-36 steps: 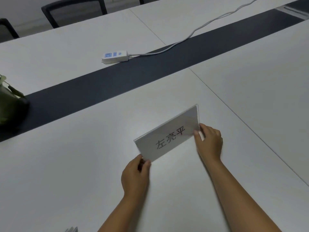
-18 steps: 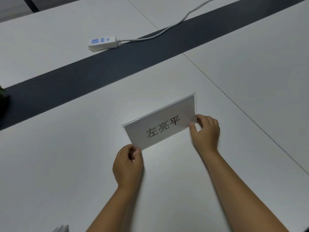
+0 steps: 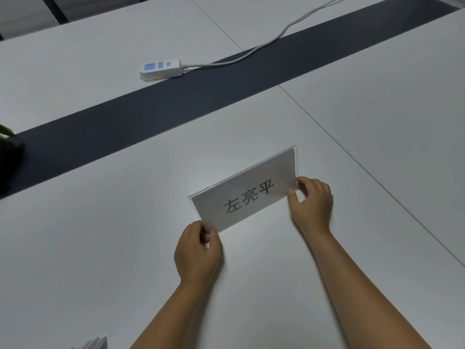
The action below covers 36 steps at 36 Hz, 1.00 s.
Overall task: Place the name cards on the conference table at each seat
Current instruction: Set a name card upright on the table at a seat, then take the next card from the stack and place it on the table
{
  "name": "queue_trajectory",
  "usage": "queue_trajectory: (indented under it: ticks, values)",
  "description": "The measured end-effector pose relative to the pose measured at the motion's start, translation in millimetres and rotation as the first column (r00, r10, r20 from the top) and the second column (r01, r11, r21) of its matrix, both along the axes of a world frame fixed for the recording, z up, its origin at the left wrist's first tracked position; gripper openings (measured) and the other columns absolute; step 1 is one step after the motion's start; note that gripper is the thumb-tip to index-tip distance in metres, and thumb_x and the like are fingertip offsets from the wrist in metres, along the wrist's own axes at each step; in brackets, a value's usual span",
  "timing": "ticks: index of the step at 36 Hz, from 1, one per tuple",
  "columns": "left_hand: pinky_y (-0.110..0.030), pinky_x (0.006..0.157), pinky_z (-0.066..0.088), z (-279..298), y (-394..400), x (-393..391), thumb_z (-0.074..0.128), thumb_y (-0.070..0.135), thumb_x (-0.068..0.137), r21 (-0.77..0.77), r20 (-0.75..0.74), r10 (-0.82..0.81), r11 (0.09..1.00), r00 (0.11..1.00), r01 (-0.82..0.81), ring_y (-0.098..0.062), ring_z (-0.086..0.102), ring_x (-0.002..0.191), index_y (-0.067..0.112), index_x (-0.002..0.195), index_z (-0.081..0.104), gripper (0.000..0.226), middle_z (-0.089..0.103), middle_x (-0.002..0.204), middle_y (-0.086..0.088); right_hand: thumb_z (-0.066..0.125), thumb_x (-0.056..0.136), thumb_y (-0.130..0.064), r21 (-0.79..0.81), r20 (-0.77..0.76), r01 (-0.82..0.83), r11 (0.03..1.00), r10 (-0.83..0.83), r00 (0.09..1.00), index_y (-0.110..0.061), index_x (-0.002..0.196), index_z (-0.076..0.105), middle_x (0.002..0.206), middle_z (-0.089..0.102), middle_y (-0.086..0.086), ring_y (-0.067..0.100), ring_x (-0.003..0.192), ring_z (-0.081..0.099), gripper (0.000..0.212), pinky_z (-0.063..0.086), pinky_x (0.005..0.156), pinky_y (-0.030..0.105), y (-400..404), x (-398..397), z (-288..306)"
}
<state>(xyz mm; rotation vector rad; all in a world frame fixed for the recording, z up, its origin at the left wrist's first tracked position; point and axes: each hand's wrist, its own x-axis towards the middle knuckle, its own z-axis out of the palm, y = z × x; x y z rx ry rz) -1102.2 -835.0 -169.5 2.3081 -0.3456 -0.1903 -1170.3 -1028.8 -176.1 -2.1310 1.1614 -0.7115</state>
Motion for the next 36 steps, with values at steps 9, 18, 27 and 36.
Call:
queue_trajectory:
  ticks: [9,18,27,36]
  values:
    - [-0.023,0.048,0.029,-3,-1,0,0.053,0.016,0.078,-0.002,0.035,-0.001,1.0,0.999,0.001,-0.01,0.04,0.053,0.025,0.057,0.034,0.03,0.043,0.058,0.006,0.058,0.072,-0.016,0.009,0.006,0.008,1.0,-0.008,1.0,-0.001,0.097,0.064,0.095,0.068,0.018,0.038,0.098,0.055,0.03,0.043,0.083,0.046,0,0,-2]
    - [-0.008,0.064,0.038,4,14,-22,0.058,0.005,0.078,-0.181,-0.168,0.072,0.978,0.983,-0.103,-0.014,0.048,0.075,0.015,0.121,0.044,0.046,0.048,0.093,0.005,0.065,0.076,-0.006,0.166,0.084,0.057,0.984,-0.072,0.994,-0.001,0.112,0.054,0.106,0.062,0.02,0.03,0.109,0.046,0.038,0.032,0.087,0.029,15,-18,7]
    - [-0.004,0.076,0.041,57,124,-102,0.044,0.042,0.068,-0.359,-0.179,-0.027,0.933,0.983,-0.04,0.005,0.05,0.1,0.041,0.105,0.046,0.037,0.05,0.108,0.022,0.057,0.083,-0.008,0.428,0.066,-0.157,0.89,0.142,0.988,-0.01,0.108,0.055,0.112,0.051,0.006,0.017,0.105,0.047,0.025,0.035,0.09,0.03,119,-60,42]
    - [0.001,0.073,0.04,83,290,-139,0.049,0.04,0.081,-0.333,0.215,0.363,0.9,0.907,-0.281,0.014,0.052,0.078,0.038,0.097,0.049,0.017,0.053,0.096,0.038,0.06,0.082,-0.012,0.537,0.174,-0.591,0.602,0.606,0.776,-0.029,0.107,0.048,0.105,0.058,-0.002,0.016,0.104,0.053,0.033,0.038,0.095,0.028,267,-48,96]
